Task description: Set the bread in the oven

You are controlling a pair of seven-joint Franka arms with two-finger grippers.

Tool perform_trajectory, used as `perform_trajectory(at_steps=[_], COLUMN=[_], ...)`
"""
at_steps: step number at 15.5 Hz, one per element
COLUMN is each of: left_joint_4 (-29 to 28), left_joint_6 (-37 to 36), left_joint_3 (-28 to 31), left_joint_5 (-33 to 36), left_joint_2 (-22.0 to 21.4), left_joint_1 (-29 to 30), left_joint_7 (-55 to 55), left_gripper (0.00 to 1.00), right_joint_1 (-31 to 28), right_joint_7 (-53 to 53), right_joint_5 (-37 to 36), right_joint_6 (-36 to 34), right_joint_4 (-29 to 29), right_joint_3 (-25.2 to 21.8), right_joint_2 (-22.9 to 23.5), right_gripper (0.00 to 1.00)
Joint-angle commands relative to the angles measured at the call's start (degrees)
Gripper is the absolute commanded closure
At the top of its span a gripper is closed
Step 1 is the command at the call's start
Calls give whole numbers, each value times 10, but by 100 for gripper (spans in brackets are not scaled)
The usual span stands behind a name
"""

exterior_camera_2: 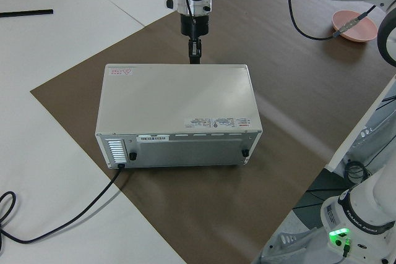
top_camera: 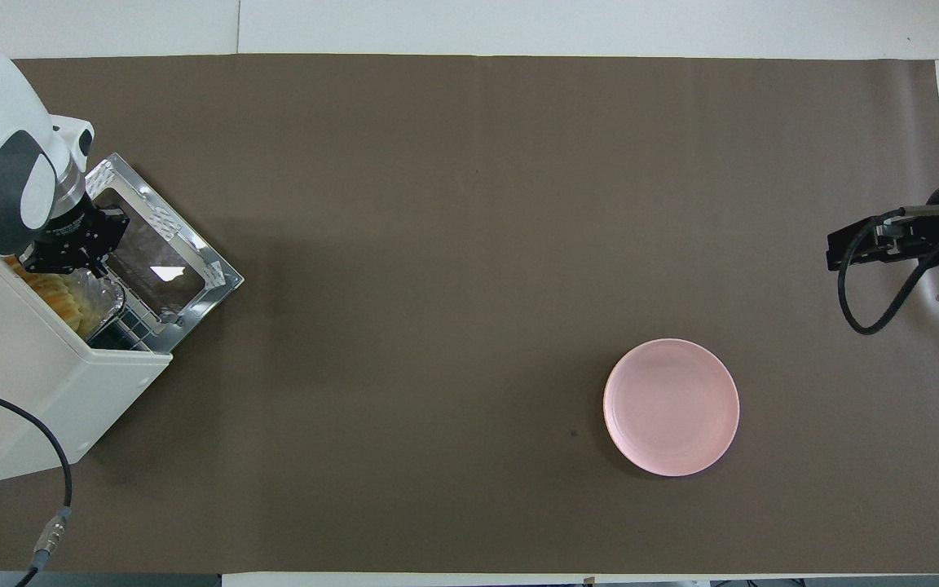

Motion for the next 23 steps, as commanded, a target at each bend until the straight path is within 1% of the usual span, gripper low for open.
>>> perform_trajectory(at_steps=[1,2,6,9,10,12,17,19,21,22,23], left_joint_4=[-29,-27,-19,12,29,62,54,49,45,38,20], left_joint_6=[21,24,31,35,37,33,-8,-29,-69,-83,-86], left_joint_3=[-3,-3,-3,-3,-3,-4,-7,-9,-6,-9,-10], left_joint_5=[14,13,15,19,19,11,7,5,-21,-24,-25], left_joint_2=[-24,-23,-23,-22,-23,-26,-88,-116,-137,-152,-175], left_joint_1=[0,-2,-7,-11,-10,-8,-4,-7,-11,-11,-11], left_joint_7=[4,4,16,32,49,153,327,354,385,390,391], left_gripper=[12,0,0,0,0,0,0,0,0,0,0], right_joint_1=[-11,-11,-11,-11,-11,-11,-11,-11,-11,-11,-11], right_joint_7=[-13,-13,-13,-13,-13,-13,-13,-13,-13,-13,-13], right_joint_5=[-10,-10,-10,-10,-10,-10,-10,-10,-10,-10,-10], right_joint_6=[-3,-3,-3,-3,-3,-3,-3,-3,-3,-3,-3], right_joint_4=[-12,-12,-12,-12,-12,-12,-12,-12,-12,-12,-12], right_joint_3=[9,9,9,9,9,9,9,9,9,9,9], right_joint_2=[-12,-12,-12,-12,-12,-12,-12,-12,-12,-12,-12], right_gripper=[0,0,0,0,0,0,0,0,0,0,0])
